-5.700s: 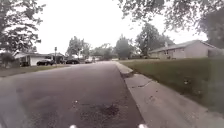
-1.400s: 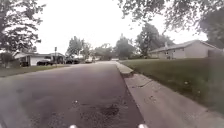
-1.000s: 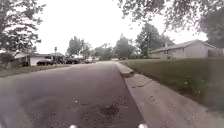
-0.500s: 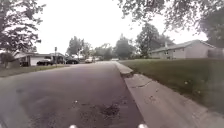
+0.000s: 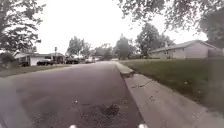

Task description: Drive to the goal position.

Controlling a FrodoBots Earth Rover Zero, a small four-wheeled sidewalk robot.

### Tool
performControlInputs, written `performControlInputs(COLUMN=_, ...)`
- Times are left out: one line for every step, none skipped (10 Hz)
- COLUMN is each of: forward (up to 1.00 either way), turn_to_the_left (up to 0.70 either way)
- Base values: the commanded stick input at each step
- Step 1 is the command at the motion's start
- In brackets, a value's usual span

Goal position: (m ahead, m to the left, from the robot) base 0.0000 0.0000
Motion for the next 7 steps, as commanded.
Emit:
performControlInputs(forward=0.07, turn_to_the_left=0.0)
performControlInputs(forward=0.07, turn_to_the_left=0.0)
performControlInputs(forward=0.07, turn_to_the_left=0.0)
performControlInputs(forward=0.07, turn_to_the_left=0.0)
performControlInputs(forward=0.07, turn_to_the_left=0.0)
performControlInputs(forward=0.07, turn_to_the_left=0.0)
performControlInputs(forward=0.07, turn_to_the_left=0.0)
